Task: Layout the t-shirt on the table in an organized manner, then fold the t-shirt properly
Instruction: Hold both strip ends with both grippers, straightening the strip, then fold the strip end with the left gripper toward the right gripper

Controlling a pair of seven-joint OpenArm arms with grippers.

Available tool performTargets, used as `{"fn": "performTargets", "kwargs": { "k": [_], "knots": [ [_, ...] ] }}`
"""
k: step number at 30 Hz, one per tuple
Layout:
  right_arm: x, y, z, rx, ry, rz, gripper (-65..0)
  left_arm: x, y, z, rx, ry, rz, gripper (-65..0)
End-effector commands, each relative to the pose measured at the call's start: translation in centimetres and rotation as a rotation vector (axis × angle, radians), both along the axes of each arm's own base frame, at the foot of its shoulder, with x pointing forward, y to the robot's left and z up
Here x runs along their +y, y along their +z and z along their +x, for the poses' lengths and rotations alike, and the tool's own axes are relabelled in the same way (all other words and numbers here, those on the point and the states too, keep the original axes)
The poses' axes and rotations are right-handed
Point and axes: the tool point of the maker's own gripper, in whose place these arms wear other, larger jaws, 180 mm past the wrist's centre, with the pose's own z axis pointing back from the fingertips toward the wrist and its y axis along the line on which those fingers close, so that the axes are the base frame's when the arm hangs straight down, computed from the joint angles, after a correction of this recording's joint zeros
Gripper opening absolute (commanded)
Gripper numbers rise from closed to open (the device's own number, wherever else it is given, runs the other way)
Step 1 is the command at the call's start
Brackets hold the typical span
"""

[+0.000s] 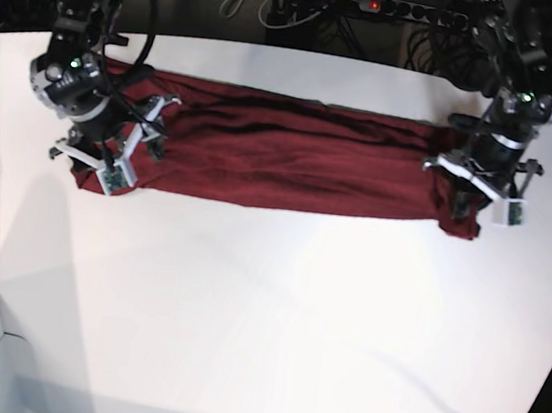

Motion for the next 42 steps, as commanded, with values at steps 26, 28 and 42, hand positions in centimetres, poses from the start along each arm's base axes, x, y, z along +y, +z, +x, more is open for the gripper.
{"fn": "performTargets", "kwargs": {
  "k": [26,28,42],
  "knots": [
    [-0.9,2.0,1.4,-0.072,0.000,-0.014,-26.9,-23.4,1.2,0.7,-0.022,-0.312,-0.007,-65.0],
    [-1.0,2.0,1.4,-0.072,0.000,-0.016,-26.9,-23.5,0.5,0.7,-0.005,-0.310,0.001,-65.0],
    [-1.3,2.1,1.4,-0.072,0.002,-0.027,-26.9,-25.7,0.8,1.7,-0.019,-0.356,-0.002,-64.9]
  ]
}}
